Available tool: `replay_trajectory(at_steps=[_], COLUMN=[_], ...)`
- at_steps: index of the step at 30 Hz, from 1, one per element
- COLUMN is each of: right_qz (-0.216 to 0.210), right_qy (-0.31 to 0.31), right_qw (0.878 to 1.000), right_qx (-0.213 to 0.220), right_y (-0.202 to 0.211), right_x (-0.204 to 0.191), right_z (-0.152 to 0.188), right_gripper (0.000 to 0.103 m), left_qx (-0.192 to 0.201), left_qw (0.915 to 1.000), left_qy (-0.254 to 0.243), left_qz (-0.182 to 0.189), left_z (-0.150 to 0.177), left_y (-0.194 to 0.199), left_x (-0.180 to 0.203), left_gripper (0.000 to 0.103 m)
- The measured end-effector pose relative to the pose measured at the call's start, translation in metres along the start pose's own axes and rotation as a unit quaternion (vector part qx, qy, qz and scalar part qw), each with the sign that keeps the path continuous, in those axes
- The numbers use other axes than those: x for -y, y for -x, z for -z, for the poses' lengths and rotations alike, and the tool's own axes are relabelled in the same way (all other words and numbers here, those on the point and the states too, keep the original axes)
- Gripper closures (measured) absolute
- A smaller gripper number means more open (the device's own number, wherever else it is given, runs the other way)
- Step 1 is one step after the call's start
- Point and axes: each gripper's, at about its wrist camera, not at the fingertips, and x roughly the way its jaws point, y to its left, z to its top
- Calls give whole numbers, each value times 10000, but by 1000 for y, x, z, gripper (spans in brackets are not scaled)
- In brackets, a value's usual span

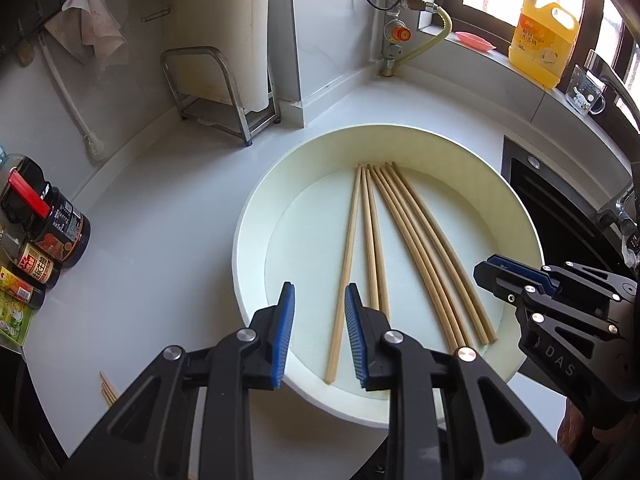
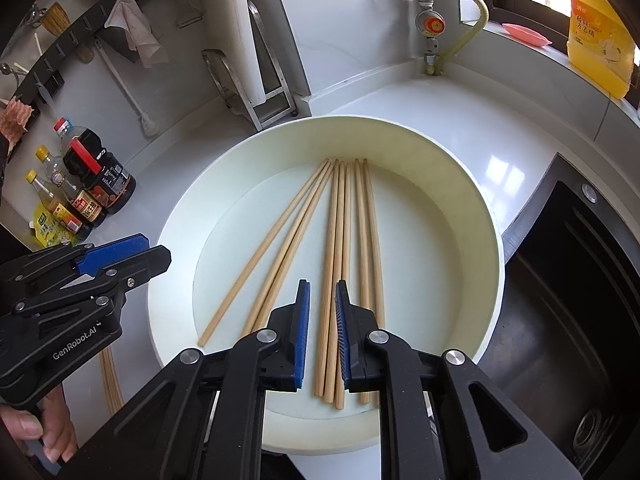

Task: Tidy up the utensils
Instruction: 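Open both tools to drop the chopsticks into the basin, then move both open tools back over the chopstick bundle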

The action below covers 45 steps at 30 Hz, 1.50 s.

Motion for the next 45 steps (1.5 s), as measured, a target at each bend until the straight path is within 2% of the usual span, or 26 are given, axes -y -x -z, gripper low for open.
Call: replay_trajectory(at_steps=[11, 30, 39, 45], right_qz=[-85, -275, -569, -792], right_qy=[241, 1160, 1592, 1906], right_qw=[9997, 9928, 9855, 9779], right_qx=[5, -104, -151, -320], right_y=[13, 13, 5, -7], right_x=[-37, -117, -164, -192], right_z=[23, 42, 48, 57], right_gripper=[87, 80, 79, 77], left_qx=[-9, -39, 0, -43], left_qw=[9996, 9934, 9856, 9752], left_qy=[273, 1111, 1574, 2031], left_qz=[-41, -289, -611, -876], left_z=[38, 94, 122, 148], left_y=[24, 48, 63, 73], left_x=[-26, -90, -132, -166], left_gripper=[72, 65, 62, 59])
